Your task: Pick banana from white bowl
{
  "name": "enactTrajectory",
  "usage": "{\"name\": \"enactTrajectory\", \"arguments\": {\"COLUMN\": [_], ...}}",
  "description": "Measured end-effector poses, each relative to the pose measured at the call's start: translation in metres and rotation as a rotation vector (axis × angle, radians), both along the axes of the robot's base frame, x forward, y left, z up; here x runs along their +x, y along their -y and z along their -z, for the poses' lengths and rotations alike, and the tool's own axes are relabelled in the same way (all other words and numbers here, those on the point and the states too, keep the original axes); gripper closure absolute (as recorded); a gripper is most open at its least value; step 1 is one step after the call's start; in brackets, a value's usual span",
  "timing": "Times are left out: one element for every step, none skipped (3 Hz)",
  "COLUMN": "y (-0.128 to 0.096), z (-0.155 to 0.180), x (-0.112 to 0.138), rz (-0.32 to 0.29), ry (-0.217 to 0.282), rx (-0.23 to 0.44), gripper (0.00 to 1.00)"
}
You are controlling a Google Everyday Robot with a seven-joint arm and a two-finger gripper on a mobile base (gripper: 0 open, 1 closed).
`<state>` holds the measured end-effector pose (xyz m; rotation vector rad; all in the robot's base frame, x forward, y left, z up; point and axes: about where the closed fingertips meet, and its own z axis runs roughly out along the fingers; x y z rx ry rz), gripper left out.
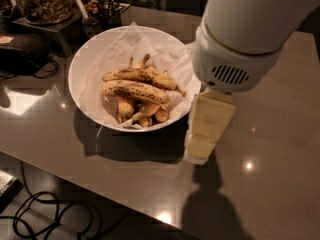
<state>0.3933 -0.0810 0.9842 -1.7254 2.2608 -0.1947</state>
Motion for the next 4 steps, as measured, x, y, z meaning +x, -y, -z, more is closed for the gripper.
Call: {"name": "enactTrajectory", "arguments": {"y": [-0.014,-0.022,-0.035,-0.049], "z": [-0.003,-0.013,-0.013,-0.001], "x": [-0.003,0.008,0.024,0.037], "rz": [0.003,0.019,0.016,0.006], "ry": [0.007,0.024,0.007,-0.039], "rx": [0.006,0.047,0.064,0.066], "gripper": [0.00,0.00,0.00,0.07]}}
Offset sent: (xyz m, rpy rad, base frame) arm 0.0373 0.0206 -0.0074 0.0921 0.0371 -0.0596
